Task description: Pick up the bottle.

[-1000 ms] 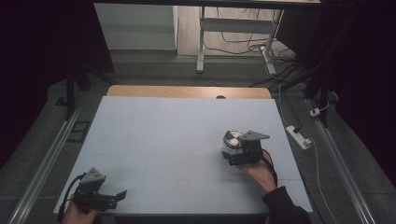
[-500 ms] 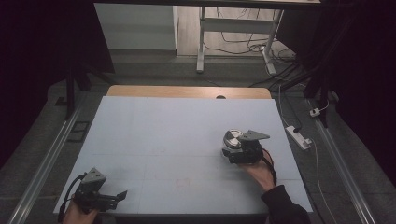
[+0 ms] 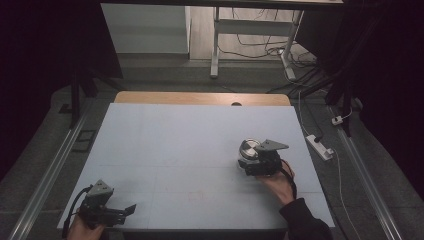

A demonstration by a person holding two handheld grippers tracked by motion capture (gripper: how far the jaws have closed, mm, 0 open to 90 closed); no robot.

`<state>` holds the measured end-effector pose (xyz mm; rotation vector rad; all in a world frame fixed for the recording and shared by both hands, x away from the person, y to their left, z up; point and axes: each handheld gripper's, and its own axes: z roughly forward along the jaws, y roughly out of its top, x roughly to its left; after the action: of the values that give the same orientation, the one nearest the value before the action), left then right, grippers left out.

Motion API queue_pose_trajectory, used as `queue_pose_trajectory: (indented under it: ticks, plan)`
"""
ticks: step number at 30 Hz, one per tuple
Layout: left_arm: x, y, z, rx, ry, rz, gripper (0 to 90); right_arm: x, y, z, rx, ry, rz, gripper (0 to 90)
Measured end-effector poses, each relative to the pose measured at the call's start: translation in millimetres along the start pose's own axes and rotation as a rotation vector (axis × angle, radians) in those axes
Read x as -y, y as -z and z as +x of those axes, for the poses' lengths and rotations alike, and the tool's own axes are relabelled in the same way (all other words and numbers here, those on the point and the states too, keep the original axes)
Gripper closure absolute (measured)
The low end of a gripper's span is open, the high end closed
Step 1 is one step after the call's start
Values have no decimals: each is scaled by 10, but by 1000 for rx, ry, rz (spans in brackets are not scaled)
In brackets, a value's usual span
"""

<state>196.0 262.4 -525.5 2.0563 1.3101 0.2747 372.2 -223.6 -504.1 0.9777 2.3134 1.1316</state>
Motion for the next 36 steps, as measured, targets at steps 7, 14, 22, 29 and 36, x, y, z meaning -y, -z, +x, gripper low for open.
queue_pose_trajectory:
  ticks: [7,14,22,29,36]
  plan:
    - [2,5,0,0,0,-4,0,-63,61,50,-17,8,-16,144]
    - [2,6,-1,0,-1,-5,0,-138,101,159,-57,23,-31,144]
    - [2,6,0,3,-1,-5,0,-239,115,353,-105,52,-45,144]
    - [3,8,2,6,-1,-6,0,-301,81,557,-148,90,-45,144]
    - [-2,0,-1,8,-4,0,0,-346,19,753,-192,112,-44,144]
